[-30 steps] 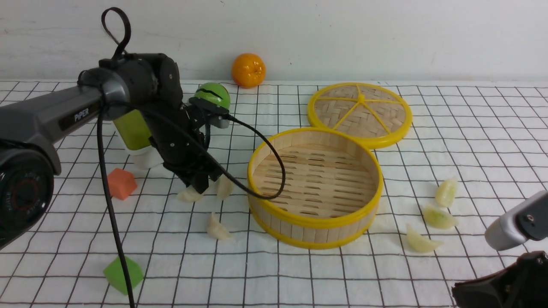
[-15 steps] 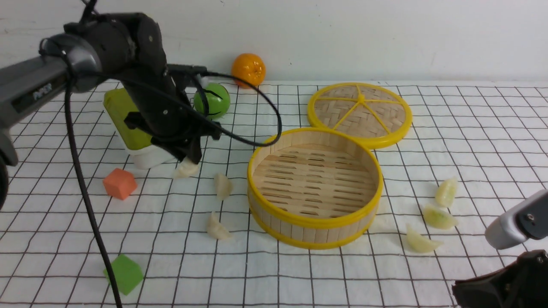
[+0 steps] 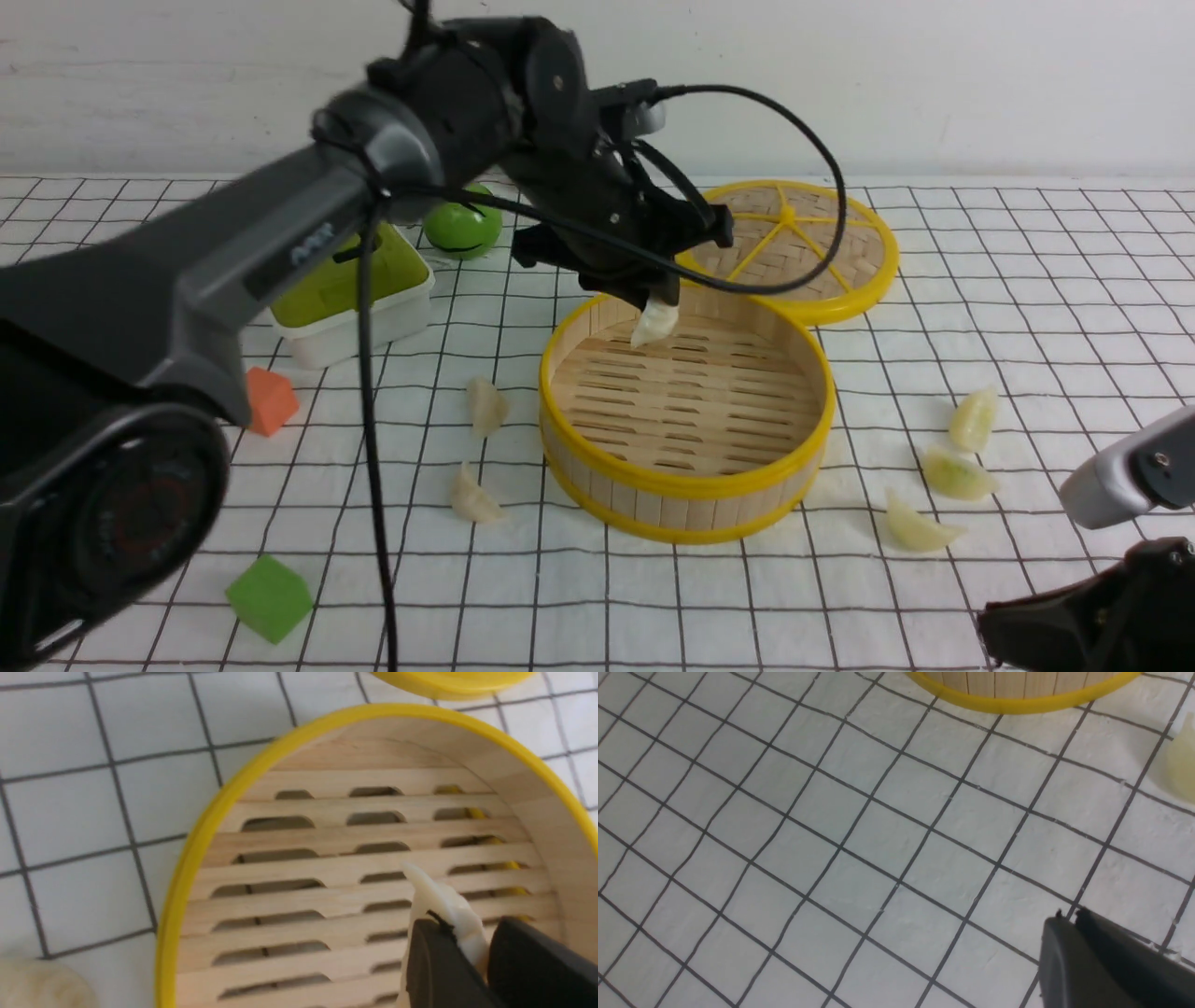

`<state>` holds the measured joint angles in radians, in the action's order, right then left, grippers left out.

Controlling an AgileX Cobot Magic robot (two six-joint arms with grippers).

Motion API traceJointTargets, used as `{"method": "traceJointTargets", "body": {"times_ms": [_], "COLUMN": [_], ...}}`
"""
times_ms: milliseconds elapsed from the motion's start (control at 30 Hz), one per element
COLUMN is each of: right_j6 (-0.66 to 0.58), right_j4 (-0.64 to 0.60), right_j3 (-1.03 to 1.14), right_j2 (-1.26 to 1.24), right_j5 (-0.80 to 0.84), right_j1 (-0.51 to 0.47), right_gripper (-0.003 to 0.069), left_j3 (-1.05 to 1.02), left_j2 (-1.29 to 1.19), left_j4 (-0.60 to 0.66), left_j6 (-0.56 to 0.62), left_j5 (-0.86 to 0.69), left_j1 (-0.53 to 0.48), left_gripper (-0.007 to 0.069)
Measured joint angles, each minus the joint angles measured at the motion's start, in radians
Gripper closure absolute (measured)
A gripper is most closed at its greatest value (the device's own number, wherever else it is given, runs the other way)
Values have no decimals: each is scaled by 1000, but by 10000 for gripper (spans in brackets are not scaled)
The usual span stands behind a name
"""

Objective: Put the dumplings into the steamer on the table with the white tablecloth.
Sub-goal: 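Place the dumpling into the bamboo steamer basket with the left gripper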

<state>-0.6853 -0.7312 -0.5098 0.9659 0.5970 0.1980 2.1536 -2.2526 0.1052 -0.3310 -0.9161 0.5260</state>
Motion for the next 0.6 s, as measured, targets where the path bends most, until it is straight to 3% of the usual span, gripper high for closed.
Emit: {"method": "traceJointTargets", "body": {"times_ms": [167,500,600], "right_j6": [0,0,0], "right_j4": [-29,-35,-36], "right_j3": [0,0,0], "right_j2": [0,0,0], "right_j5": [7,7,7], "right_j1": [0,0,0], "right_gripper": [622,617,612], "left_j3": [24,27,27], "left_j2": [-63,-126,-129], "left_j4": [-105,-134,-140], "left_j6": [-73,-155,-200], "left_j5": [36,66,70], "left_j1": [15,16,16], "left_gripper": [489,486,448]}}
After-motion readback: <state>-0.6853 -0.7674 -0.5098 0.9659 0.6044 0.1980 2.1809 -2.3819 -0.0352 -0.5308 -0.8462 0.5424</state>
